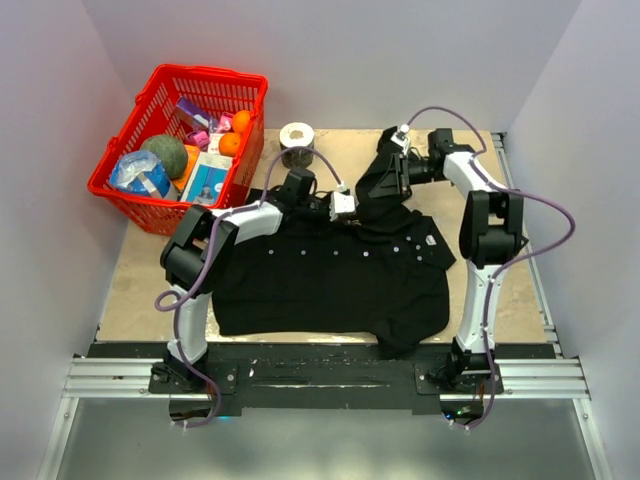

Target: Remove the brooch from the garment

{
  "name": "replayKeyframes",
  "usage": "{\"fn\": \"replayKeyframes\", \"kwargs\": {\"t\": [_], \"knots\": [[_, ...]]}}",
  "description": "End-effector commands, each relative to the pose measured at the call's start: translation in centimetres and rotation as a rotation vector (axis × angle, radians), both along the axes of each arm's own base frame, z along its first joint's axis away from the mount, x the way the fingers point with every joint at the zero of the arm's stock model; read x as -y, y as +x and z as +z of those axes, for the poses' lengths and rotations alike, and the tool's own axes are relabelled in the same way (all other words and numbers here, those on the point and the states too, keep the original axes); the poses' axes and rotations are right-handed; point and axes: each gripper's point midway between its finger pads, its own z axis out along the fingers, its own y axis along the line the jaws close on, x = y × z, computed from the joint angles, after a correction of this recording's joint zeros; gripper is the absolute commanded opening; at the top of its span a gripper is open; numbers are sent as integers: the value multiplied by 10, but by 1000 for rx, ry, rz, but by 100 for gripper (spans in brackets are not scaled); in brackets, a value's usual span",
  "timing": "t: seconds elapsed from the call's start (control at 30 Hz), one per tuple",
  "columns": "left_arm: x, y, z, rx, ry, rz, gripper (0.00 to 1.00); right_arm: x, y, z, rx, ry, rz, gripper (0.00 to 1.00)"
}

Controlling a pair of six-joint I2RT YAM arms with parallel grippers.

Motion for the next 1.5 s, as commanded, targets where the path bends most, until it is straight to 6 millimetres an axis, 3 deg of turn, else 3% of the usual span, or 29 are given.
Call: {"fn": "replayKeyframes", "kwargs": {"t": [0.0, 0.03, 0.07, 0.13, 0.23, 0.63, 1.0, 1.47], "knots": [[0, -22, -7, -315, -49, 44, 0, 15, -31, -13, 224, -144, 105, 44], [-1, -23, -9, -333, -51, 51, 0, 17, -31, -2, 310, -158, 115, 45], [0, -25, -10, -355, -57, 49, 0, 17, -38, -12, 335, -202, 134, 46], [1, -28, -12, -402, -63, 63, 0, 16, -38, -10, 452, -242, 161, 47], [5, -26, -11, -442, -93, 83, 0, 12, -47, -31, 420, -244, 192, 48], [7, -24, -11, -589, -162, 124, 0, -16, -71, -65, 370, -206, 363, 50], [9, -24, -15, -623, -172, 120, 0, -32, -75, -71, 271, -133, 394, 48], [13, -18, -15, -624, -176, 120, 0, -41, -58, -81, 166, -147, 317, 40]]}}
